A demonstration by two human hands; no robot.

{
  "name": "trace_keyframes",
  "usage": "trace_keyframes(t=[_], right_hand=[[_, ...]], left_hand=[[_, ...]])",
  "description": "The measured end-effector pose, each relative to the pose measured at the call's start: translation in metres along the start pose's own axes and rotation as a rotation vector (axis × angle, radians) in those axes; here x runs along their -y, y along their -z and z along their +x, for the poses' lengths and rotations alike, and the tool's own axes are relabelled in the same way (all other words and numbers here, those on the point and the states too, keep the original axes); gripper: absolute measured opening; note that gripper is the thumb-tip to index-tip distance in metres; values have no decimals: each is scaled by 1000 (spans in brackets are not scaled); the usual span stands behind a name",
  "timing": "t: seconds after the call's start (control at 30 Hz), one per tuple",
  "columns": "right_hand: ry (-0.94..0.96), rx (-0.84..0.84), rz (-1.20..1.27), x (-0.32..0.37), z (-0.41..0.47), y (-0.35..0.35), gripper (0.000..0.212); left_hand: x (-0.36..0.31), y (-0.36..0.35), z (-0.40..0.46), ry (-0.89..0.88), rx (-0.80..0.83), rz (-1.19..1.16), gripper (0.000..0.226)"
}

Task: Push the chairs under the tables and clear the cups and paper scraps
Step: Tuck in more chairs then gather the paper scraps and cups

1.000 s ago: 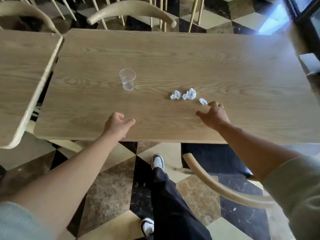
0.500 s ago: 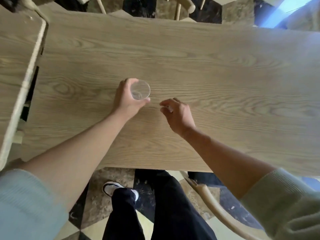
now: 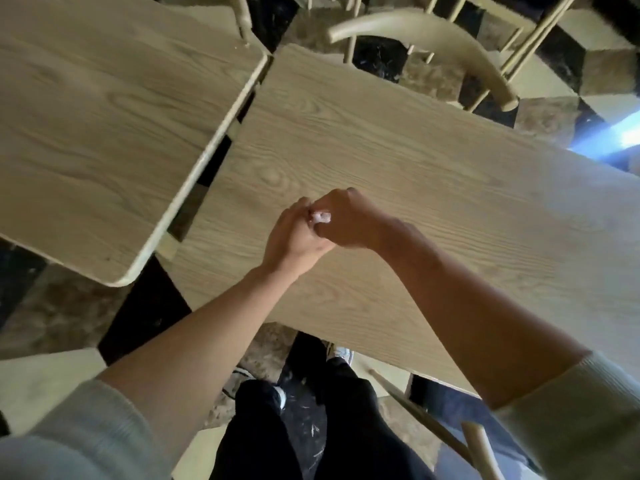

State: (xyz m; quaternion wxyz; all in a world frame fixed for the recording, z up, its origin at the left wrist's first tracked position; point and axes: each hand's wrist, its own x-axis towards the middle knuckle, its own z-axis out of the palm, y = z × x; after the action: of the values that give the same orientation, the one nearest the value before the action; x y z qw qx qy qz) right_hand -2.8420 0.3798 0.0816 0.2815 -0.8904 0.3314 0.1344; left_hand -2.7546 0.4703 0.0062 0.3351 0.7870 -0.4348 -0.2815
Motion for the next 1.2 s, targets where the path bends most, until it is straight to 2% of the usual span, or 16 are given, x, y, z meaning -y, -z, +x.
trace_keyframes(t=[0.13, 0.23, 0.3, 0.43, 0.5, 0.57, 0.63, 0.7, 0.77, 0.87, 0.97, 1.13, 1.2], right_hand=[[117, 112, -52, 101, 47, -6, 32], [188, 78, -151, 186, 81, -26, 33], [266, 0, -211, 245, 100, -44, 28], [312, -67, 51, 322, 123, -70, 17], [405, -59, 80, 365, 139, -84, 13], [481, -38, 8, 405, 153, -95, 13], [508, 64, -147, 436, 169, -106, 26], [472, 297, -296, 470, 189, -121, 41], [424, 478, -461, 503, 211, -133, 47], [439, 567, -567, 553, 250, -140, 47], [521, 573, -516, 596, 300, -144, 53], [631, 381, -186, 662, 391, -140, 49], [639, 409, -200, 689, 424, -139, 48]], left_hand=[[64, 86, -16, 21, -139, -23, 36], [115, 154, -30, 64, -230, -39, 45], [153, 201, -44, 88, -316, -33, 40], [209, 270, -68, 107, -361, -18, 45], [240, 309, -81, 131, -412, -22, 46], [267, 342, -90, 171, -463, -22, 42], [287, 369, -95, 199, -489, 8, 33], [308, 396, -93, 214, -495, 23, 29], [327, 423, -88, 211, -497, 54, 31], [360, 463, -74, 197, -522, 98, 39], [398, 507, -54, 246, -525, 71, 42], [464, 596, -6, 338, -520, 99, 36], [481, 630, 20, 326, -500, 95, 37]])
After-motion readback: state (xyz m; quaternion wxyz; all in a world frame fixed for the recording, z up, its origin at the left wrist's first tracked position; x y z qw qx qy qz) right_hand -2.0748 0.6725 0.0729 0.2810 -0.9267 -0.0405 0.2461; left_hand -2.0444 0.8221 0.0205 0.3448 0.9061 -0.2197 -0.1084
